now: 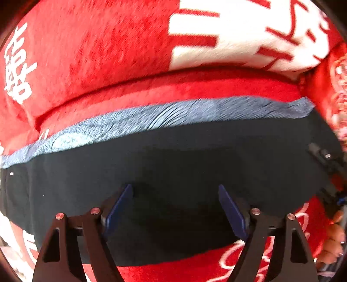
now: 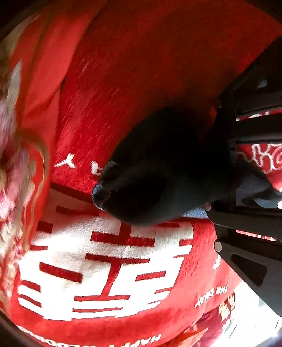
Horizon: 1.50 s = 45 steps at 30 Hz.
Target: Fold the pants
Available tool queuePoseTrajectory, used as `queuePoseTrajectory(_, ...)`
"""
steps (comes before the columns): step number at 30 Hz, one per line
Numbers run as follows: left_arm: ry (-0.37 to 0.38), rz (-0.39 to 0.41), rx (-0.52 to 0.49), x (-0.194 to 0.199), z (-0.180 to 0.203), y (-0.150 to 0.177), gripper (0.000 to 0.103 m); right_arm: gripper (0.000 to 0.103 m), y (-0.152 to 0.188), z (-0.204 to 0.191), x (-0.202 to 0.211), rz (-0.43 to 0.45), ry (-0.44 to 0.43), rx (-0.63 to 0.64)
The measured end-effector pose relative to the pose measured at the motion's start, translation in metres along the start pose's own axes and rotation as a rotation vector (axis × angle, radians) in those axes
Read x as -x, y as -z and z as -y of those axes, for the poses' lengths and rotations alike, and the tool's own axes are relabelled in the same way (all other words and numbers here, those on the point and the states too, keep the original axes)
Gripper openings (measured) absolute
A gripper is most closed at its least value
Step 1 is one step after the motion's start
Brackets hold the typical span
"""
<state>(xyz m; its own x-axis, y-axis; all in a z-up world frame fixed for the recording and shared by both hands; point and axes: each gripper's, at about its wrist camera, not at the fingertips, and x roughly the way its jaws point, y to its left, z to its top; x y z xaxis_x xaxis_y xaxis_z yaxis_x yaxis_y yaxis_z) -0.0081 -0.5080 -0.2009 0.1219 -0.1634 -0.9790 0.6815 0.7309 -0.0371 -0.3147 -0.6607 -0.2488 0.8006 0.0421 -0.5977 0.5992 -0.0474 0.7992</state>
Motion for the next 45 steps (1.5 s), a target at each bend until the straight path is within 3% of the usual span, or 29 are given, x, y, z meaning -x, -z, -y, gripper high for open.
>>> queuePoseTrajectory(3,0.025,0.048,-0.021,0.005,0.008,-0.002,0.083,0.014,0.005,-0.018,0.008,-0.003,0.004,0.076)
queuePoseTrajectory(6,0.057,0.003,-0.002,-0.022,0.018,0.007,0.083,0.014,0.01,-0.042,0.012,-0.007,-0.005,0.152)
queuePoseTrajectory(9,-0.018,0.134,-0.075,-0.019,0.035,0.022,0.083,0.013,0.021,-0.072,0.011,-0.029,0.01,0.256)
queuePoseTrajectory(12,0.034,0.135,-0.031,-0.019,0.026,0.022,0.083,0.013,0.038,-0.109,0.009,-0.039,0.053,0.402)
queuePoseTrajectory(17,0.068,0.164,-0.056,-0.017,0.022,0.026,0.083,0.014,0.075,-0.159,-0.003,-0.068,0.122,0.601)
queuePoseTrajectory(20,0.115,0.118,-0.059,-0.009,0.008,0.027,0.083,0.014,0.095,-0.182,-0.014,-0.079,0.16,0.685)
queuePoseTrajectory(23,0.161,0.089,-0.008,0.007,-0.03,0.033,0.083,0.013,0.121,-0.206,-0.022,-0.074,0.21,0.778)
queuePoseTrajectory(26,0.145,0.091,0.052,0.027,-0.083,0.041,0.083,0.014,0.151,-0.227,-0.041,-0.077,0.281,0.888)
queuePoseTrajectory(34,-0.028,0.058,0.177,0.04,-0.239,0.068,0.083,0.018,0.27,-0.235,-0.134,-0.125,0.521,1.158)
queuePoseTrajectory(39,-0.07,0.046,0.215,0.033,-0.285,0.088,0.083,0.022,0.334,-0.194,-0.19,-0.184,0.706,1.27)
queuePoseTrajectory(42,-0.064,0.044,0.225,0.031,-0.295,0.095,0.083,0.024,0.348,-0.193,-0.204,-0.114,0.791,1.31)
queuePoseTrajectory(45,-0.048,0.045,0.24,0.036,-0.302,0.098,0.083,0.025,0.351,-0.203,-0.213,-0.08,0.808,1.284)
